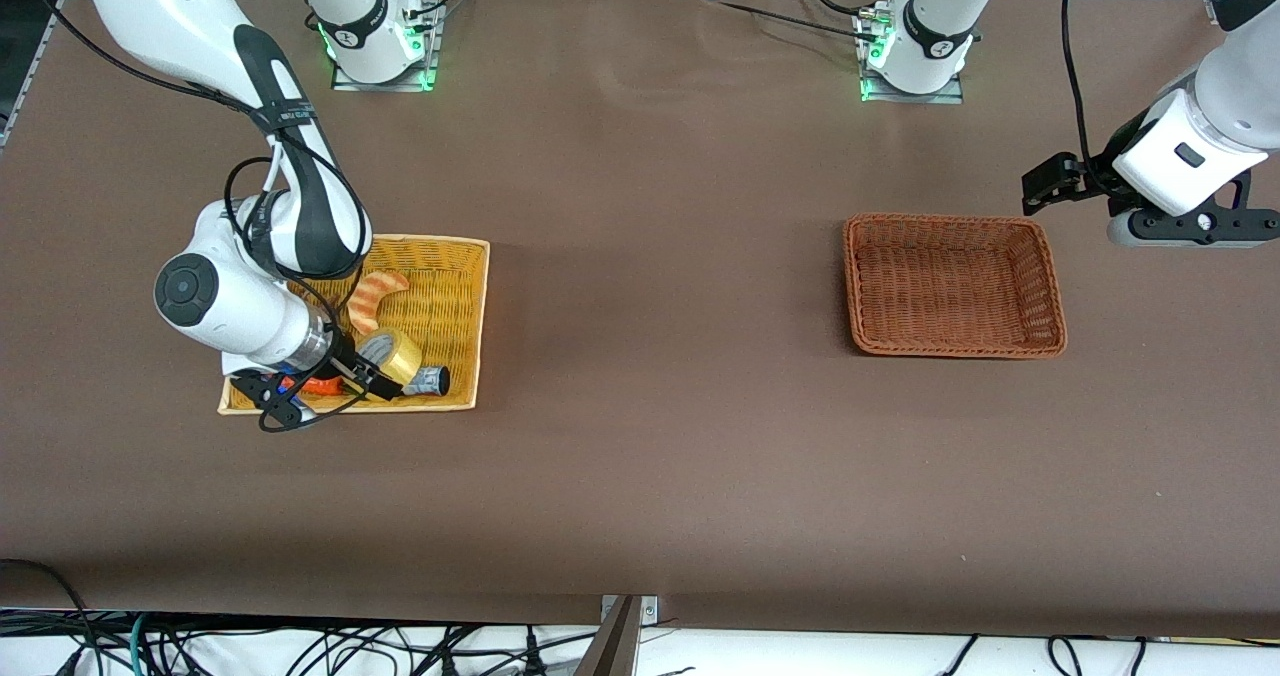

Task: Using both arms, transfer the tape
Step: 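Close the right gripper on the tape roll's rim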

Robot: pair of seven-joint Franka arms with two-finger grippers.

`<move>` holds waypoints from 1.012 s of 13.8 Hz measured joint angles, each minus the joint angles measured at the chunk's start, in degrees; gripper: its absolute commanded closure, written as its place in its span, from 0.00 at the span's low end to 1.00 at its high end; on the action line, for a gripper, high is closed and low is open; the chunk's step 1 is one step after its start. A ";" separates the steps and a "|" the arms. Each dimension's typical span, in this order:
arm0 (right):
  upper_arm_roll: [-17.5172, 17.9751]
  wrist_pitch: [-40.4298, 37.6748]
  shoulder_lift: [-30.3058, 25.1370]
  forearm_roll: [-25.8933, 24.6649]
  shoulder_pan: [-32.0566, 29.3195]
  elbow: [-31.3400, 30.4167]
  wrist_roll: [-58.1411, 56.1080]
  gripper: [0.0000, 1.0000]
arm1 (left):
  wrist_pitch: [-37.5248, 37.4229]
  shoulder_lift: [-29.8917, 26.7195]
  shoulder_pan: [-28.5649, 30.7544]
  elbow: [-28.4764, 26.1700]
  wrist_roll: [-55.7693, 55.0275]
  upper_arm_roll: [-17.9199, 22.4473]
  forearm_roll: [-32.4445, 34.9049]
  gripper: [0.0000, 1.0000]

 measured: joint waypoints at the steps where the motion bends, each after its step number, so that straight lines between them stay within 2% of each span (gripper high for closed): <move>1: 0.00 0.16 0.00 0.35 0.00 -0.15 0.01 0.00 | 0.00 0.00 0.01 0.00 0.00 0.00 0.00 0.00; 13: 0.50 6.14 0.08 3.03 0.02 -4.08 0.08 0.01 | 0.00 0.00 0.02 0.00 0.00 0.00 0.00 0.00; 14: 0.55 6.59 0.09 3.05 0.02 -4.37 0.08 0.19 | 0.00 0.00 0.03 0.00 0.00 0.00 0.00 0.00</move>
